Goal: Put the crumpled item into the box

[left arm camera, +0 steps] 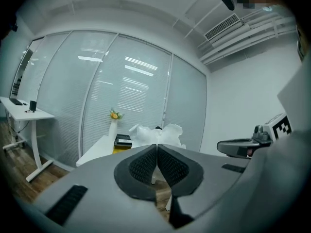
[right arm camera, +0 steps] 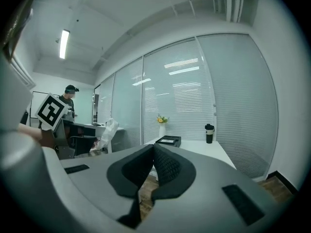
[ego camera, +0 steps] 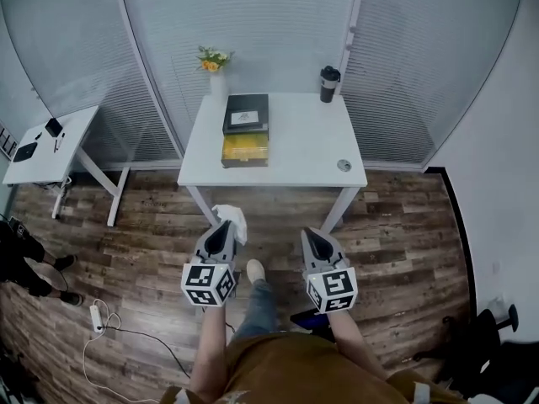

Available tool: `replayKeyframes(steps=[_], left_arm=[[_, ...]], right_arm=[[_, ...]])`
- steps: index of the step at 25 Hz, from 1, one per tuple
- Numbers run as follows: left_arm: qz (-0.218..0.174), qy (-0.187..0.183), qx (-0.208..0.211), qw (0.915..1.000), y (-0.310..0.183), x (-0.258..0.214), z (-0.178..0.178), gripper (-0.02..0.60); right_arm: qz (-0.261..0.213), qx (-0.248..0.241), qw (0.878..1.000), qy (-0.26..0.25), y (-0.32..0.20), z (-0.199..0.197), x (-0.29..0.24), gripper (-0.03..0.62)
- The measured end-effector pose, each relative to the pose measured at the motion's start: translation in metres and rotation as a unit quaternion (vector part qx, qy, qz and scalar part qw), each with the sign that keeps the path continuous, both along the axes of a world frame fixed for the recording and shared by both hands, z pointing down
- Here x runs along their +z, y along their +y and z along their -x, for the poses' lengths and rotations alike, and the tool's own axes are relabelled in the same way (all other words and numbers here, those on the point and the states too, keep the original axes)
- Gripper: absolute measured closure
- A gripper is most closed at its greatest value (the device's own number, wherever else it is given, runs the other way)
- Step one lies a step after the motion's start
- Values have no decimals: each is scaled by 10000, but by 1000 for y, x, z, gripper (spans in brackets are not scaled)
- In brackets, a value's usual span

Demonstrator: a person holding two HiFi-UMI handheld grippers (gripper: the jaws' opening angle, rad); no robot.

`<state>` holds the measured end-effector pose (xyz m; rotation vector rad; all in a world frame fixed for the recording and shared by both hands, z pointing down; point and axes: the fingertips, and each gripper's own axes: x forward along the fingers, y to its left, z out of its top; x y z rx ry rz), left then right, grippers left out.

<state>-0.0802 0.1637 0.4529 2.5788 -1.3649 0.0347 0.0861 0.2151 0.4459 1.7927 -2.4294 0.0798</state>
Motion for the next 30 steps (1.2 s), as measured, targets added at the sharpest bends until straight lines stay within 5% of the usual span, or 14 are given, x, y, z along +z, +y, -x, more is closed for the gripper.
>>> replayKeyframes(steps=[18,30], left_arm=[[460,-157,133,9987,-304,32,-13,552],[523,-130,396,9978,-393,43,-16,552]], right_arm=[[564,-9,9983,158,-315,-9,29,582],[254,412,9988,-86,-391,-21,9,582]])
